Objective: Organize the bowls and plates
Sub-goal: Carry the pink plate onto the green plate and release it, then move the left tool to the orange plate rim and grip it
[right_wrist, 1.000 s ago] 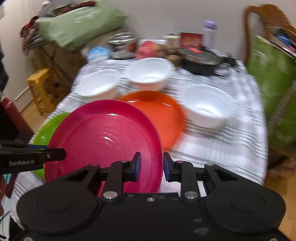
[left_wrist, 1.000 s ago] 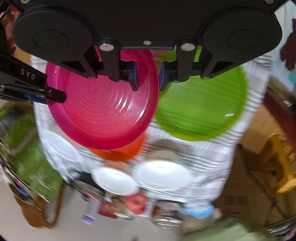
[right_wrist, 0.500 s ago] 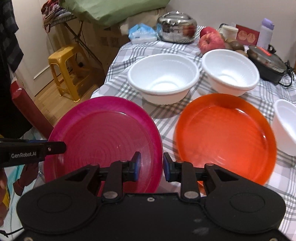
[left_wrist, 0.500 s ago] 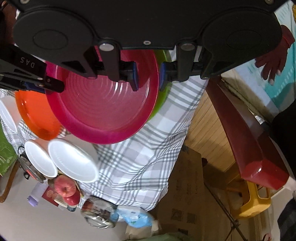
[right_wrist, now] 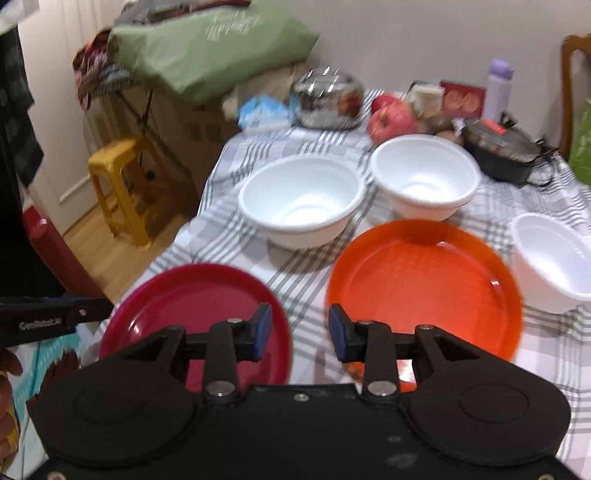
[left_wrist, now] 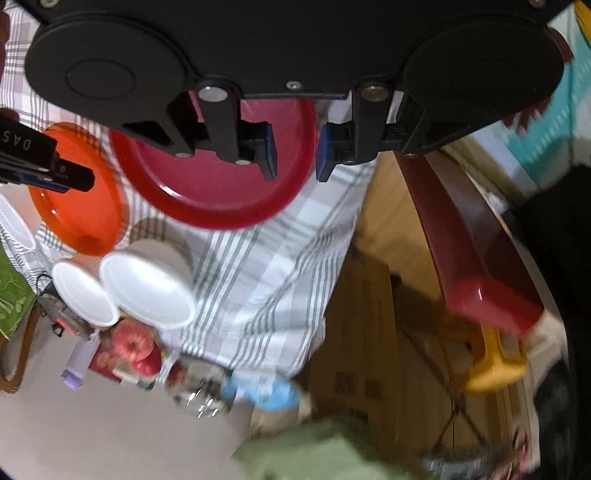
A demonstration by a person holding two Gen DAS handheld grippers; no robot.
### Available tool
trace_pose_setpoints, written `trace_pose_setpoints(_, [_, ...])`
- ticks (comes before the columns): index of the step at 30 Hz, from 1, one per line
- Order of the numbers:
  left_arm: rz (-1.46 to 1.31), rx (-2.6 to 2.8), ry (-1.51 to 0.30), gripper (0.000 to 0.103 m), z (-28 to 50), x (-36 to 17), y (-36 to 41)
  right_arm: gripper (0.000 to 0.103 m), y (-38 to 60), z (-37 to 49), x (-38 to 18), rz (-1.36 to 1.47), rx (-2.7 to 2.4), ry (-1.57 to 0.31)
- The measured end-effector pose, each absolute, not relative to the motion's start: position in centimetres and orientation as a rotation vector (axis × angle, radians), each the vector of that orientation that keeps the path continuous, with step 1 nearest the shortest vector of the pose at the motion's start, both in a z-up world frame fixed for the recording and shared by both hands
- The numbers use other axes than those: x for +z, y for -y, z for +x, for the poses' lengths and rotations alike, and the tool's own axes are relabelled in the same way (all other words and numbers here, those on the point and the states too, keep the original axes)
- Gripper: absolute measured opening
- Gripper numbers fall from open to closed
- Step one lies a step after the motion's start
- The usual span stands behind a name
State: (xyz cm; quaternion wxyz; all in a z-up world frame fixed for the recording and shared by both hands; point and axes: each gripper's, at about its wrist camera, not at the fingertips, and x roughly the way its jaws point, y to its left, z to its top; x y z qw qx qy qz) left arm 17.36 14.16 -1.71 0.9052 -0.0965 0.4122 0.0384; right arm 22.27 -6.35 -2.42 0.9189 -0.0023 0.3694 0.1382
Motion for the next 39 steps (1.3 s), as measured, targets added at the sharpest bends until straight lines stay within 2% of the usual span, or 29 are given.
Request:
trace_pose_setpoints(2, [-0.172, 0.061, -0.812, 0.032, 16.9, -0.5, -13.3, 0.037, 7.1, 21.4, -1.8, 0.000, 0.261, -0.723])
trace_pose_setpoints(3, [-0.162, 0.042, -0.794, 0.032, 16.7, 0.1, -12.8, 0.044, 7.7, 20.9, -1.4, 0.005, 0.249, -0.700])
trace_pose_setpoints(7, [-0.158, -0.036, -0.735, 0.039, 16.0, 2.3, -10.9, 0.052, 10.0, 18.4, 0.2, 0.025, 0.167, -0.567])
trace_pose_setpoints(8, [-0.162, -0.058, -0.720, 0.040, 15.8, 2.8, -10.4, 0.056, 10.6, 17.7, 0.6, 0.023, 0.154, -0.536])
trace_pose_setpoints(12, [-0.122, -0.120, -0.683, 0.040, 15.2, 4.2, -8.1, 0.067, 13.0, 15.4, 1.9, 0.032, 0.050, -0.423])
trace_pose_setpoints(15, [-0.105, -0.144, -0.690, 0.040, 15.1, 4.6, -6.5, 0.067, 14.9, 15.1, 1.9, 0.049, 0.010, -0.414])
trace_pose_setpoints(22, [-0.202, -0.089, -0.794, 0.039, 15.5, 3.2, -5.8, 0.067, 19.8, 17.4, -1.0, 0.219, 0.006, -0.599])
trace_pose_setpoints(30, [-0.234, -0.104, -0.896, 0.039, 15.0, 0.8, -5.7, 0.065, 19.9, 21.8, -6.3, 0.215, -0.037, -0.776])
trace_pose_setpoints(37, [-0.280, -0.101, -0.961, 0.038, 15.7, -0.3, -6.1, 0.063, 18.9, 25.0, -7.5, 0.162, -0.044, -0.864])
trace_pose_setpoints(39, [-0.289, -0.111, -0.978, 0.035, 16.2, -0.5, -6.2, 0.063, 18.9, 25.2, -7.5, 0.158, -0.048, -0.868])
